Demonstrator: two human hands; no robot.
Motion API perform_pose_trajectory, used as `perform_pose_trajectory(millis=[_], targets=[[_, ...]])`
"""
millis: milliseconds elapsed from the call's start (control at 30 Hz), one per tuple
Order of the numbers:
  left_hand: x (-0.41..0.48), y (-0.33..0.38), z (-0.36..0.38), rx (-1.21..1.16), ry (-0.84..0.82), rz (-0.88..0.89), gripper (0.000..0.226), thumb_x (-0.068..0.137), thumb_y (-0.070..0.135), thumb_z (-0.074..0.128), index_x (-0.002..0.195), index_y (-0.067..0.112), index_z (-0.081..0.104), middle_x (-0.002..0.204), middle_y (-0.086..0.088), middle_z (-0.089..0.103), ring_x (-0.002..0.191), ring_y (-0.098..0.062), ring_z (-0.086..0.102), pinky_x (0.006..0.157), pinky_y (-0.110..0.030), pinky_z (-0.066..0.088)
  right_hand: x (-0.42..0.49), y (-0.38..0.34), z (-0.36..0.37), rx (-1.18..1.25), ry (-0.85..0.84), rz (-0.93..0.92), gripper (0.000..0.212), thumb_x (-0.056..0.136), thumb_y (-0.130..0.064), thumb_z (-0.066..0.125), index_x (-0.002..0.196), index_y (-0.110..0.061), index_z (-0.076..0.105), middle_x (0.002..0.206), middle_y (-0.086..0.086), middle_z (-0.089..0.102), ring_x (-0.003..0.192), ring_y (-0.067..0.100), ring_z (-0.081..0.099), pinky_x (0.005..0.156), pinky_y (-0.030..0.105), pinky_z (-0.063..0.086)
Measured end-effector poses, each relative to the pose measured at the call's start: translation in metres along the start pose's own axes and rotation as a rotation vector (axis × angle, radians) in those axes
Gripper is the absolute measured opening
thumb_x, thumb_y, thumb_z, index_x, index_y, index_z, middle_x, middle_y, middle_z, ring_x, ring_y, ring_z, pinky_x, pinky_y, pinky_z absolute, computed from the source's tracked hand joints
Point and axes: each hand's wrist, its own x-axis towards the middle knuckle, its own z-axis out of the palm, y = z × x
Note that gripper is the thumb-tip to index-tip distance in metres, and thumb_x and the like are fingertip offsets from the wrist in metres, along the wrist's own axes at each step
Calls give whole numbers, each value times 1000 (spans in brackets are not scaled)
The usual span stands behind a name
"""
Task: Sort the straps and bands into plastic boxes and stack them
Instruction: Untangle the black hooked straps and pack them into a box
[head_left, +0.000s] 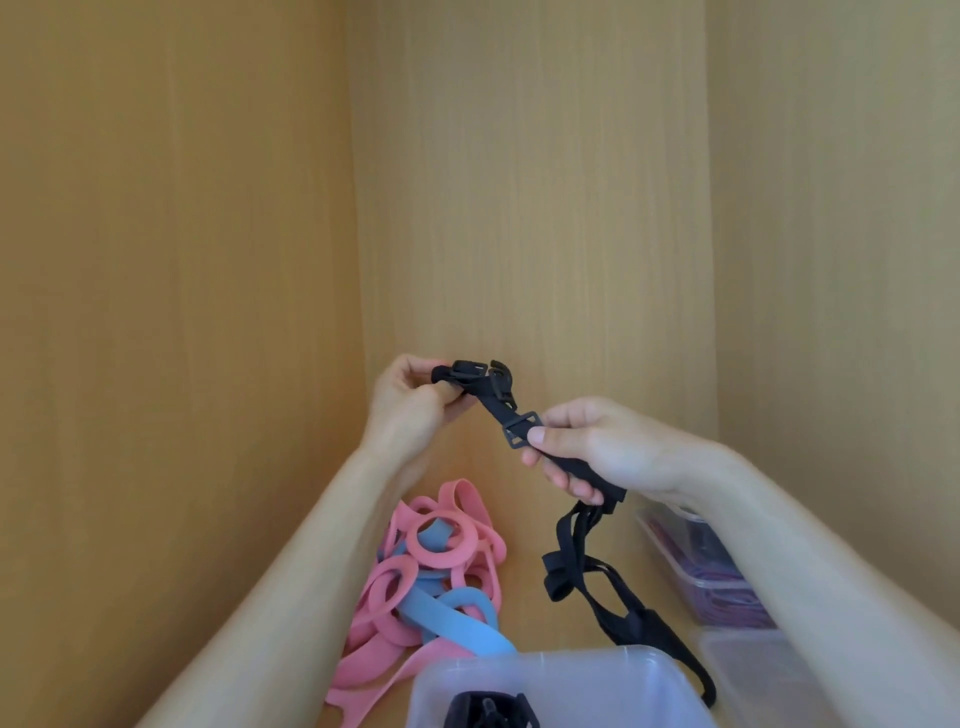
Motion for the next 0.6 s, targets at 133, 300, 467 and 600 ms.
perform_pose_trajectory(millis=[133,300,467,600], targets=[[-3,8,5,-44,-83,-58,18,91,-15,56,95,2,58,94,-17,72,82,-24,73,74,-28,61,-1,5,-1,6,-52,3,30,105,-25,52,99,1,66,71,7,64,62,18,60,61,31,54],[-5,13,1,190,-210,-90,15,89,1,69,88,16,70,88,-9,75,78,-17,65,65,-26,43,3,17,-2,4,-36,6,24,101,-25,59,96,-4,69,77,8,71,74,21,69,81,37,58],[-9,16,2,160,-432,-89,17,87,-4,68,92,8,79,86,-14,73,76,-23,61,67,-30,45,6,21,-1,-122,44,20,19,98,-27,64,92,-12,72,76,0,76,74,8,68,78,23,53],[-14,16,3,204,-596,-101,11,81,8,75,89,12,82,88,-14,75,83,-28,66,79,-34,52,5,18,-4,-249,179,-48,21,94,-16,65,77,-6,71,65,-2,68,59,6,56,62,16,43]])
